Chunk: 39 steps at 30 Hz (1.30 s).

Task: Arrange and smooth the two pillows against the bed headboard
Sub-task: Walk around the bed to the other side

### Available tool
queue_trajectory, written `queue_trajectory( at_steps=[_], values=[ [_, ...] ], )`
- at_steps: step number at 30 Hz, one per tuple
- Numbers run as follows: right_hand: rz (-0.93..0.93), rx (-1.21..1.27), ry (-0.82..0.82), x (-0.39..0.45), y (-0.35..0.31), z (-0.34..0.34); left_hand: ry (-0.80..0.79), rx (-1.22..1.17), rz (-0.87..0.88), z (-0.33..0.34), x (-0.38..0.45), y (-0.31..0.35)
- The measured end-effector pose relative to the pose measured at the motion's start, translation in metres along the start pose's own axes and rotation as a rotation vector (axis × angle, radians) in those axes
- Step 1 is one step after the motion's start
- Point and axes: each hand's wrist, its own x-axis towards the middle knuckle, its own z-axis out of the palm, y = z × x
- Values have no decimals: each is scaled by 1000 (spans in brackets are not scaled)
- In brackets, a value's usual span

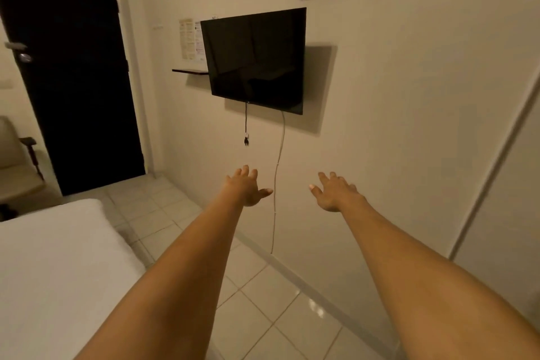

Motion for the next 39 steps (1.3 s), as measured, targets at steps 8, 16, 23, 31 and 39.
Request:
queue_trajectory(
  at_steps=[8,16,23,31,39],
  values=[
    [-115,15,12,147,-15,2,10,-15,-121,6,127,-28],
    [-184,25,-4,288,-45,-9,17,-5,-208,-17,252,-64],
    [-267,33,-5,385,-77,-13,21,-3,-287,-20,319,-101],
    [-438,31,-23,498,-130,-9,18,0,-456,-8,400,-147],
    [-635,-16,-21,609,-188,-16,65,-61,-619,-13,475,-190]
  ],
)
